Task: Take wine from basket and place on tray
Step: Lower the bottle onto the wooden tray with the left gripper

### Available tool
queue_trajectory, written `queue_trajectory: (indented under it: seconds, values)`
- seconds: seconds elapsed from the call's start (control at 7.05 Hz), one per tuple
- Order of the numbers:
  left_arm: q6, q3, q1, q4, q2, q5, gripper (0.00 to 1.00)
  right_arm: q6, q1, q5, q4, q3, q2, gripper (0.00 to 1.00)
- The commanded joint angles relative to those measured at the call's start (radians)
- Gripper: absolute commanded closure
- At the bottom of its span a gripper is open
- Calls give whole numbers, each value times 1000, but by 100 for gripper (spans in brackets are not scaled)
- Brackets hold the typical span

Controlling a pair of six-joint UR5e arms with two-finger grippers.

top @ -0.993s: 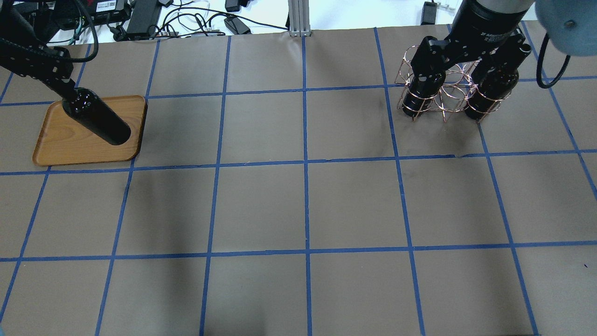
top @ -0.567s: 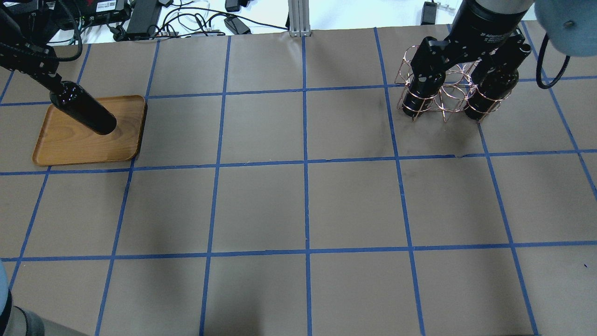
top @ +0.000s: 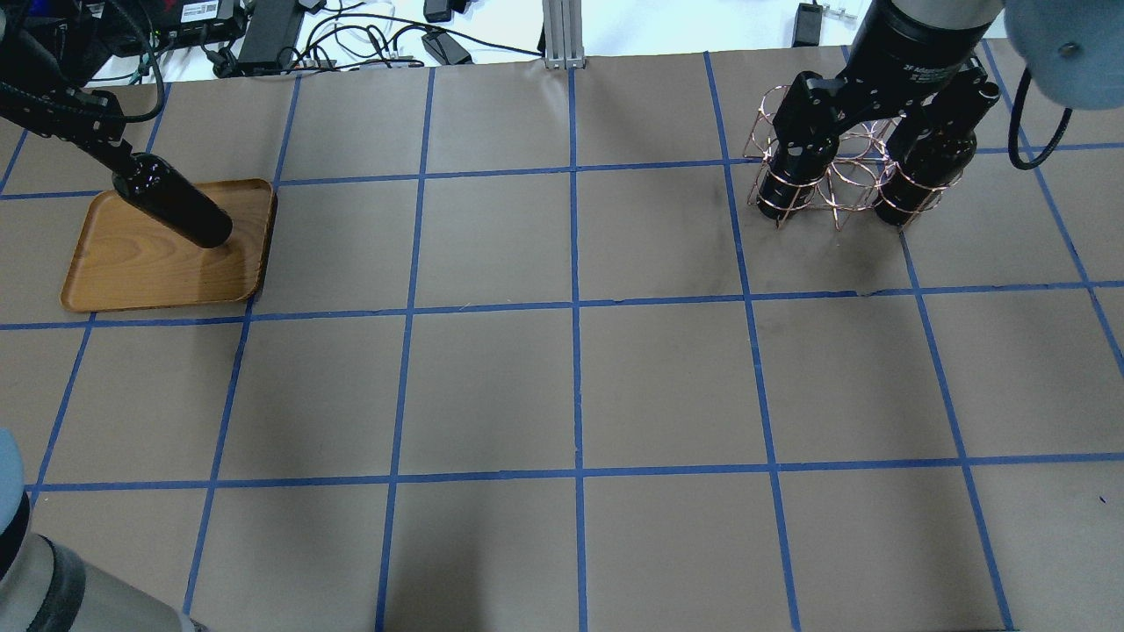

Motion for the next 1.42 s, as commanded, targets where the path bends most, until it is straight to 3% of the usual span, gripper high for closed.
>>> queue_trajectory:
  seconds: [0.0,0.71,0.85,0.99,1.28]
  values:
    - [3,0,8,1,-4,-8,100,1,0,0,-3,2,2,0]
    - [1,-6,25,0,-23,4,100,-1,0,0,3,8,0,0]
    - [1,-8,25,0,-23,4,83,-1,-2,0,0,10,-2,0]
    - [1,-8,25,0,-23,4,52,-1,0,0,-3,10,0,0]
    - [1,-8,25,0,-23,1,28,1,0,0,-10,10,0,0]
